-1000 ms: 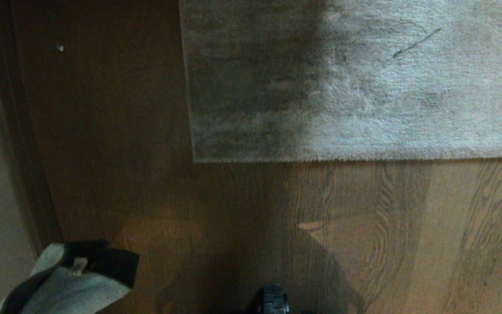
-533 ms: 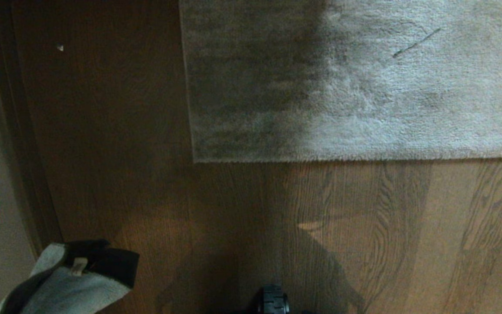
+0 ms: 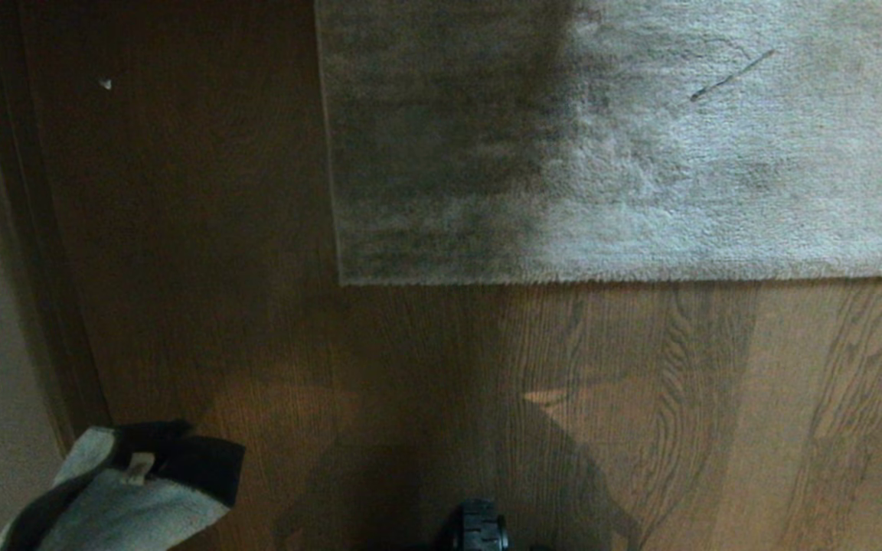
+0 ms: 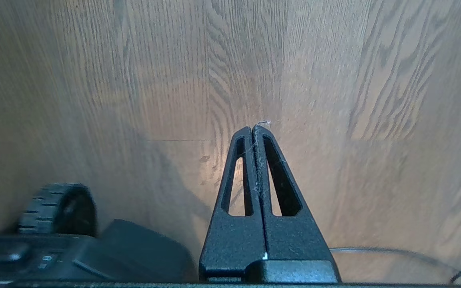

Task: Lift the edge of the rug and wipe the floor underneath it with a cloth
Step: Lift up the carpet

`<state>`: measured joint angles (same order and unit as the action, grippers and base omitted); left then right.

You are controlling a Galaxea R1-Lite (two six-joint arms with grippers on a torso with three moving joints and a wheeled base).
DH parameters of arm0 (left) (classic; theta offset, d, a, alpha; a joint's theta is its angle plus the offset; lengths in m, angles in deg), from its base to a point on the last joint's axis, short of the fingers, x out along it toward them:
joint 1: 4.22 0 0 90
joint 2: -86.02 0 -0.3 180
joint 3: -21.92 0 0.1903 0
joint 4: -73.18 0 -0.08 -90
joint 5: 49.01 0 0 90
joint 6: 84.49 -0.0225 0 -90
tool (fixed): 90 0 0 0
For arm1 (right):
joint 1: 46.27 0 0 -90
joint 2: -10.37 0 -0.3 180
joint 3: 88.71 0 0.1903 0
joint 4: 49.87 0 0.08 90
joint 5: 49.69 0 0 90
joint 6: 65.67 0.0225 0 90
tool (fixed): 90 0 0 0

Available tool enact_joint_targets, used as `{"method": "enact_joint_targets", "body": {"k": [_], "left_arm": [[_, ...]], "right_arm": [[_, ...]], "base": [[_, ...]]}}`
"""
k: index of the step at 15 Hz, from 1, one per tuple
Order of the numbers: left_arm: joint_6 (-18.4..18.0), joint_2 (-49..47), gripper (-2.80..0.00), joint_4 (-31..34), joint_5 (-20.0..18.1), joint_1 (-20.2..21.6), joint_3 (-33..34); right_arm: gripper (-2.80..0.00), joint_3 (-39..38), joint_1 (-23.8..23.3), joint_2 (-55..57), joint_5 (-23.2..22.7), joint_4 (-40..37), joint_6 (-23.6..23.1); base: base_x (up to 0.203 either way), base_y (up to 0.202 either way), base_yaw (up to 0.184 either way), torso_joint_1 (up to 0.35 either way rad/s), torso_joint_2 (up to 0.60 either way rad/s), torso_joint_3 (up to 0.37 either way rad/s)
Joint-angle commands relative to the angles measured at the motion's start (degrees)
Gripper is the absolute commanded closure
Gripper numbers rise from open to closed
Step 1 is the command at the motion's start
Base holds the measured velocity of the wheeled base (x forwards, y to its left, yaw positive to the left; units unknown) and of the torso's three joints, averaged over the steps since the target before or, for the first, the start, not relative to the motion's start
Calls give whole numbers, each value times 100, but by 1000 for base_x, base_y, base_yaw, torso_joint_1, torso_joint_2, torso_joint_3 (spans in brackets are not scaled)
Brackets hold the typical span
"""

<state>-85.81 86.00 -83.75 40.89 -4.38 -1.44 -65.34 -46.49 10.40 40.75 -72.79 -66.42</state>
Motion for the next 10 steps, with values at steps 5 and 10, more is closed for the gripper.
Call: {"method": "enact_joint_targets", "body": {"k": [5, 10], "left_arm": [[9, 2, 0, -6, 1, -2, 0], [9, 2, 0, -6, 1, 7, 0]], "right_arm": [[0, 671, 18, 743, -810, 49, -653], [0, 1476, 15, 2258, -2704, 86, -688]], "base": [[0, 0, 0, 0, 0, 0], [0, 0, 0, 0, 0, 0]]}}
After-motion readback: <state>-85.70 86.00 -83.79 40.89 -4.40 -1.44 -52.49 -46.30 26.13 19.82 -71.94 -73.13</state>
